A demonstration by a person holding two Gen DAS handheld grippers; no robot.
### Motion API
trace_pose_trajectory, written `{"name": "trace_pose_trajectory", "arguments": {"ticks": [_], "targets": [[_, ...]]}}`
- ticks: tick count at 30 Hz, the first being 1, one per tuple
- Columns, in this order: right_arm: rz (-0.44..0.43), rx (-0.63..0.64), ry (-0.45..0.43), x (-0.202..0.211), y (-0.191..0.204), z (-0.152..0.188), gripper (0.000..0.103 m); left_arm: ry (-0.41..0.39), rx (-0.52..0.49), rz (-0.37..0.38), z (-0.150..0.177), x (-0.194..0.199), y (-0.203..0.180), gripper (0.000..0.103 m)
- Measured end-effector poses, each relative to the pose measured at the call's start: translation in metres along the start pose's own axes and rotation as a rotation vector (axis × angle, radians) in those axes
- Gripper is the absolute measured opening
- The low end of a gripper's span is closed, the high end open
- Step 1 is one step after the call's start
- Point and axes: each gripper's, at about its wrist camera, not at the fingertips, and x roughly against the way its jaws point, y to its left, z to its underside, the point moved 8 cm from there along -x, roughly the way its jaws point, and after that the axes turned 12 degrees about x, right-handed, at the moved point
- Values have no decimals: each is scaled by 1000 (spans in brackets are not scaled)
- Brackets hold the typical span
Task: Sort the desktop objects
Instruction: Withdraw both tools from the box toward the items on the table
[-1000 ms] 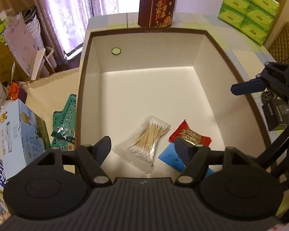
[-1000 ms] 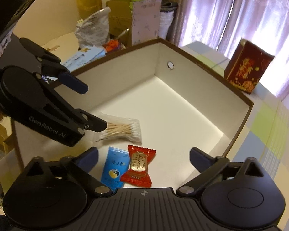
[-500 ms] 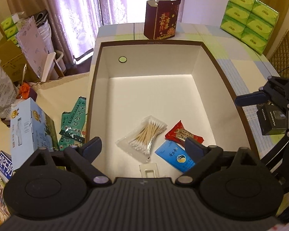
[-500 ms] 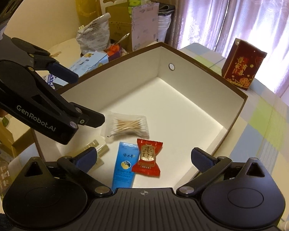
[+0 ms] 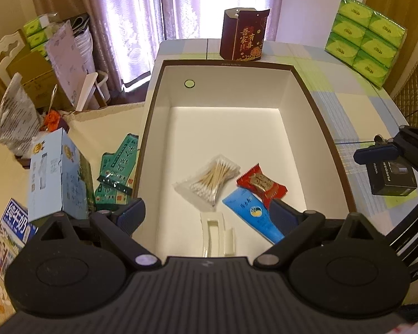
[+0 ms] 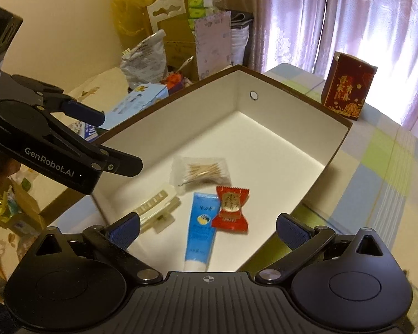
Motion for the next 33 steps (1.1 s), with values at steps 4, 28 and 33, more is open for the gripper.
{"name": "trace_pose_trajectory", "arguments": {"ticks": [4, 28, 33], "targets": [[-16, -5, -3, 9, 6, 8, 101, -1, 20, -9, 15, 10, -4, 94], [-123, 38, -17, 68, 21, 65, 101, 2, 152, -99, 89, 61, -43, 95], [-148, 42, -10, 80, 14, 81, 101, 18, 167, -107, 103, 63, -65, 95]]}}
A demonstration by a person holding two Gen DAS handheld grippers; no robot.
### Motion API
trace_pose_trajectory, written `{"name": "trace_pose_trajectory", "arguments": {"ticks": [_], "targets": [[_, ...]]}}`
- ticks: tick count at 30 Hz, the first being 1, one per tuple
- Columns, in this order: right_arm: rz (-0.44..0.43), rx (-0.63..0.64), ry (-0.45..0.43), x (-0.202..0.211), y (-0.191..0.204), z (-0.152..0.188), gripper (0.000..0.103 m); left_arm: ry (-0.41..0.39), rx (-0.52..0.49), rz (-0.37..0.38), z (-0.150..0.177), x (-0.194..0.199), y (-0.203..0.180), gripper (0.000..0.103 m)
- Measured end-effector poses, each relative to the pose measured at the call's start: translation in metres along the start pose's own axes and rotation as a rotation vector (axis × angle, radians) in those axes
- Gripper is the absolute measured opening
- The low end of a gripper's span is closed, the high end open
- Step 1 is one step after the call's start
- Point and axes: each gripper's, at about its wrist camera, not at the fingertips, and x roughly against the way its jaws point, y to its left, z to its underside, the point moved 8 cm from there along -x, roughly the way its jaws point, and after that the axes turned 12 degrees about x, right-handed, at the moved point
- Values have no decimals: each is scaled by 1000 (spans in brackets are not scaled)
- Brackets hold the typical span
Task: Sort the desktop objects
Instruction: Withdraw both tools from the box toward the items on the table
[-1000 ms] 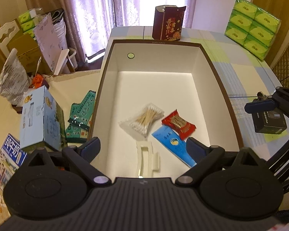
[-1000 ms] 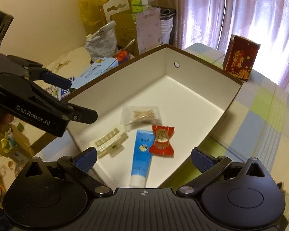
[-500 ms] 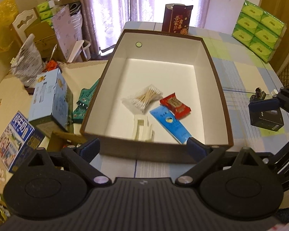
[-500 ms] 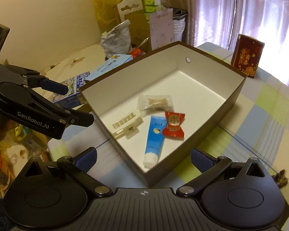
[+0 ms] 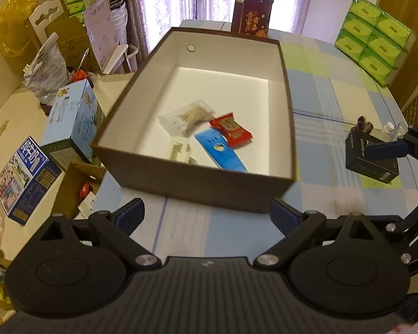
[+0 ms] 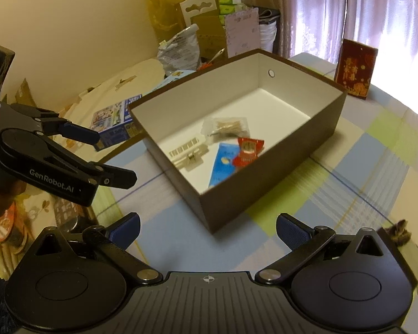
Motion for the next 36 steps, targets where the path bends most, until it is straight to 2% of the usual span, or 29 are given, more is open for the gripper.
{"name": "trace_pose_trajectory", "arguments": {"ticks": [11, 20, 36], "targets": [[-19, -26, 28, 28, -20, 43, 101, 21, 31, -9, 31, 5, -46, 95], [-6, -111, 64, 55, -47, 91, 101, 59, -2, 42, 54, -5, -103, 95], [170, -360, 71, 121, -121, 169, 101, 99, -115, 152, 59, -34, -197, 94]]}}
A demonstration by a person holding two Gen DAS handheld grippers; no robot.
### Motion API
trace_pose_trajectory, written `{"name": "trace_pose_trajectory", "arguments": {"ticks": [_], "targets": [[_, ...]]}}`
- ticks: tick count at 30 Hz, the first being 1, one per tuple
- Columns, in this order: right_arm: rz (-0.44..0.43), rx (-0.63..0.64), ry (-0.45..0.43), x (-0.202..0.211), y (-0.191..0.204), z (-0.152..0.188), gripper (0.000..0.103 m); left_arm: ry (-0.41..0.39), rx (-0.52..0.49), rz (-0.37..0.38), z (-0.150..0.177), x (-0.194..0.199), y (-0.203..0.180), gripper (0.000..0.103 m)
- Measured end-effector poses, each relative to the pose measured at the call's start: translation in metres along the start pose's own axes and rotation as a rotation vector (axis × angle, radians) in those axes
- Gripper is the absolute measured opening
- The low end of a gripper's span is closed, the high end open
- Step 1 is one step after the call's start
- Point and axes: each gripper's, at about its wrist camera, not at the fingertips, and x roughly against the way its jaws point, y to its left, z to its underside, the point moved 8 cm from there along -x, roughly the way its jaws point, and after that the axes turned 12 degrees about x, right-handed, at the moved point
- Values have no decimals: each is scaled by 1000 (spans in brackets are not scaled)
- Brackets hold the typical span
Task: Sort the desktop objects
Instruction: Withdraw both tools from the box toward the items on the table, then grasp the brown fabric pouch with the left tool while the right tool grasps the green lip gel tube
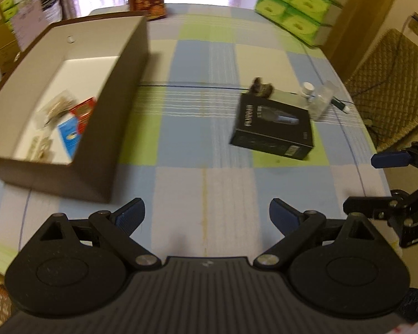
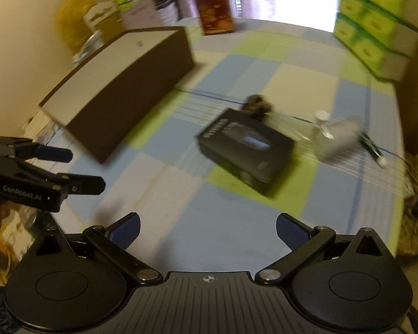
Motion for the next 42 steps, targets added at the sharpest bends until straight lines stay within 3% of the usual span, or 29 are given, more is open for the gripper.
{"name": "trace_pose_trajectory", "arguments": {"ticks": [18, 22, 27, 29, 32, 37, 40, 42], "targets": [[155, -125, -55, 10, -97, 24, 101, 35, -77, 80, -27, -55, -48, 88], [183, -123, -67, 5, -118, 24, 100, 31, -100, 91, -39, -68, -56, 81], [213, -104, -77, -3, -148, 22, 81, 21, -121, 100, -57, -84, -66, 77], [214, -89, -83, -7, -159, 21, 65, 13, -131, 101, -66, -90, -69, 76], [226, -61, -81, -14, -176, 20, 51, 1, -146, 110, -82, -98, -74, 74], [251, -22, -75, -28, -204, 11, 45, -2, -193, 115, -107, -118, -86, 72], [269, -10, -70, -36, -220, 4, 43, 15, -225, 110, -117, -132, -92, 62], [277, -8, -70, -40, -229, 0, 43, 29, -243, 106, -123, -141, -96, 62]]}}
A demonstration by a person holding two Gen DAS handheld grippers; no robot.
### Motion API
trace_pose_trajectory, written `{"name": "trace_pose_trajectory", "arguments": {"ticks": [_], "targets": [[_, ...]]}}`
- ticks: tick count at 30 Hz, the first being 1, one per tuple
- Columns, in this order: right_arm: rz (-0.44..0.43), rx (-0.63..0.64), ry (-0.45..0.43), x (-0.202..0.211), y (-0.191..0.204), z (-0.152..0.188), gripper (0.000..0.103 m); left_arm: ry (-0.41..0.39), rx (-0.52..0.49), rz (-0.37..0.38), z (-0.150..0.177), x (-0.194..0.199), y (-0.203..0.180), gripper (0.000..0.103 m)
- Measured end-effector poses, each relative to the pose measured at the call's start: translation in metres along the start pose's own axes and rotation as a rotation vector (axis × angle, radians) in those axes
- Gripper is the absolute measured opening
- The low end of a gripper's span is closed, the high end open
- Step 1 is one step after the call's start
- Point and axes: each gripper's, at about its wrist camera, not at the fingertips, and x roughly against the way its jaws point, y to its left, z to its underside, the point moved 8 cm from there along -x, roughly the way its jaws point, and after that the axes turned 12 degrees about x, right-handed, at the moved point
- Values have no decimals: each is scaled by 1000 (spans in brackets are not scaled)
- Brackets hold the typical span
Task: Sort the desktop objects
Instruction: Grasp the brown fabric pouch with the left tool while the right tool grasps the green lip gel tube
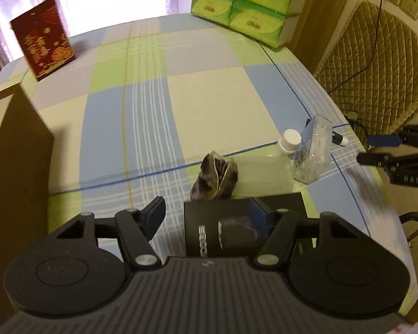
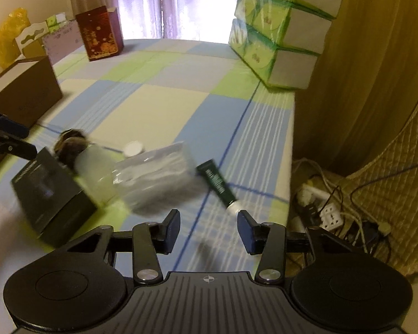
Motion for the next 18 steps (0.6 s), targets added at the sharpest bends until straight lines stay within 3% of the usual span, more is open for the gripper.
{"name": "trace_pose_trajectory", "arguments": {"ticks": [6, 9, 11, 18], "targets": [[3, -7, 15, -17, -16, -6, 43, 68, -67, 8, -13, -31, -5, 56], [1, -12, 25, -23, -20, -6, 43, 115, -83, 18, -17, -48, -5, 47], [-4, -14, 29, -25, -22, -6, 43, 152, -80, 21, -18, -58, -2, 27], [-17, -5, 36, -37, -24, -7, 43, 148, -48, 0, -21, -70, 21, 20]]}}
